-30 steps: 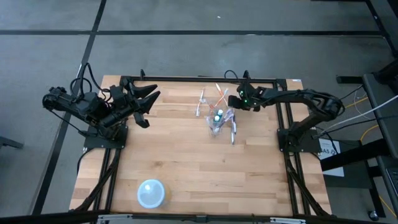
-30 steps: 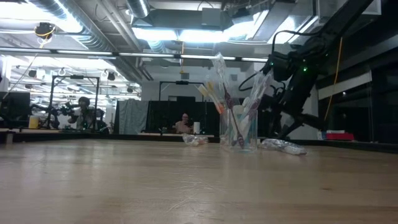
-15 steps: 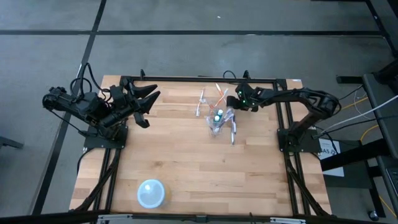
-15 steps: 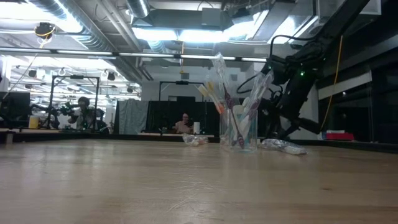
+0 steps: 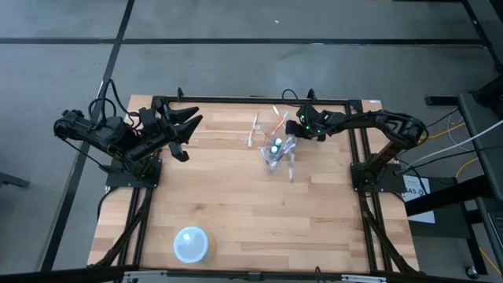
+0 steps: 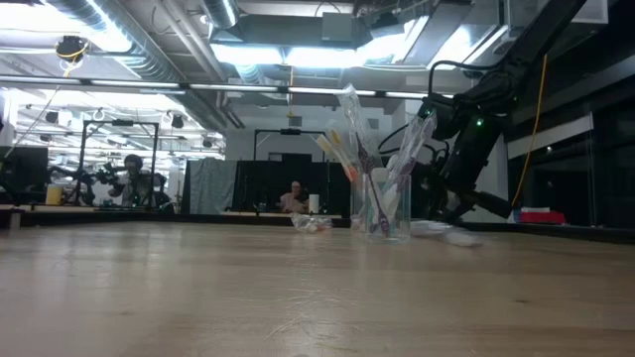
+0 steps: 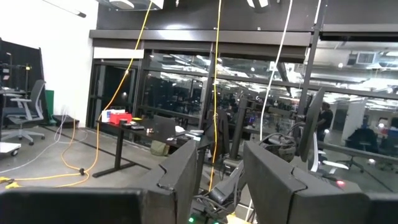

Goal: Pick & Place toothbrushing station
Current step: Put the purple toothbrush into the transparent organizer

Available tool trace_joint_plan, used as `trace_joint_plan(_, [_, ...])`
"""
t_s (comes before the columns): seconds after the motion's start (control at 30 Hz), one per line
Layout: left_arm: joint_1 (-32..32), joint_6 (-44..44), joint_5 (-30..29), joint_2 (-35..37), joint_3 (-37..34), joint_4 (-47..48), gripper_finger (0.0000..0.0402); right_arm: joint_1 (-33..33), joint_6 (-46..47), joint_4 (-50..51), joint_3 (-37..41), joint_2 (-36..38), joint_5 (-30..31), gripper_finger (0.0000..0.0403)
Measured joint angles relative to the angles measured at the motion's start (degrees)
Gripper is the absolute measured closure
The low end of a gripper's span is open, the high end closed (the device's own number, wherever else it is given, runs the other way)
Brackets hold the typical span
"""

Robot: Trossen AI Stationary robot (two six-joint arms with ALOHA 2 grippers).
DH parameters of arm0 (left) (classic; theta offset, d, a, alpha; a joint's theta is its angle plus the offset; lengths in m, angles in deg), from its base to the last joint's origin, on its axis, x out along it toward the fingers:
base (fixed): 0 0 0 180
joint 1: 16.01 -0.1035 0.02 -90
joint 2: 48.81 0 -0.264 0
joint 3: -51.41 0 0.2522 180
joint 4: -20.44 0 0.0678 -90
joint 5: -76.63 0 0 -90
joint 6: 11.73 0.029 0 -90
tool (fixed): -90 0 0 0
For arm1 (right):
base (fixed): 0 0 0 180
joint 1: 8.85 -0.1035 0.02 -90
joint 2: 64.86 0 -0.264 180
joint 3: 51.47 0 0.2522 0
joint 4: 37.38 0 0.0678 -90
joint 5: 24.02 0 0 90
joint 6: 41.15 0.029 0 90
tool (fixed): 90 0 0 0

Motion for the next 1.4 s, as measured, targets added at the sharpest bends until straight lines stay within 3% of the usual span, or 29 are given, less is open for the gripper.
trace_joint_plan(0.13, [-0.01,0.02,-0.02,0.0,0.0,0.01,0.0274,0.11,-0.89,-0.11,0.0,-0.04,0.98,0.0387])
trace_joint_plan(0.33, [-0.01,0.13,-0.11,0.0,0.0,0.0,0.0274,-0.73,-2.21,-0.3,0.24,1.95,3.73,0.0394])
trace_joint_plan(0.53, [0.0,0.07,-0.23,0.0,0.0,0.01,0.0274,-6.26,-3.04,0.68,0.22,14.35,13.02,0.0398])
trace_joint_plan(0.73, [0.01,1.14,-1.75,0.07,0.0,-0.13,0.0274,-21.91,2.5,4.93,0.11,28.98,27.47,0.04])
trace_joint_plan(0.83, [0.0,2.27,-2.03,0.58,0.01,-0.28,0.0274,-33.42,4.72,3.81,0.11,32.4,39.33,0.04])
trace_joint_plan(0.97, [-0.01,2.94,-2.58,0.75,0.07,-0.16,0.0274,-44.93,0.05,-4.78,0.11,32.81,55.31,0.04])
trace_joint_plan(1.03, [-0.05,2.93,-2.87,0.87,0.07,-0.46,0.0274,-47.85,-3.8,-10.58,0.11,31.78,60.04,0.04])
trace_joint_plan(1.23, [-0.05,2.03,-3.01,1.07,0.07,-1.3,0.0274,-53.42,-10.31,-26.02,0.11,26.54,61.82,0.0401])
trace_joint_plan(1.4, [-0.05,0.98,-2.64,1.09,0.07,-1.33,0.0274,-56.99,-10.38,-33.6,0.11,21.73,62.21,0.0401])
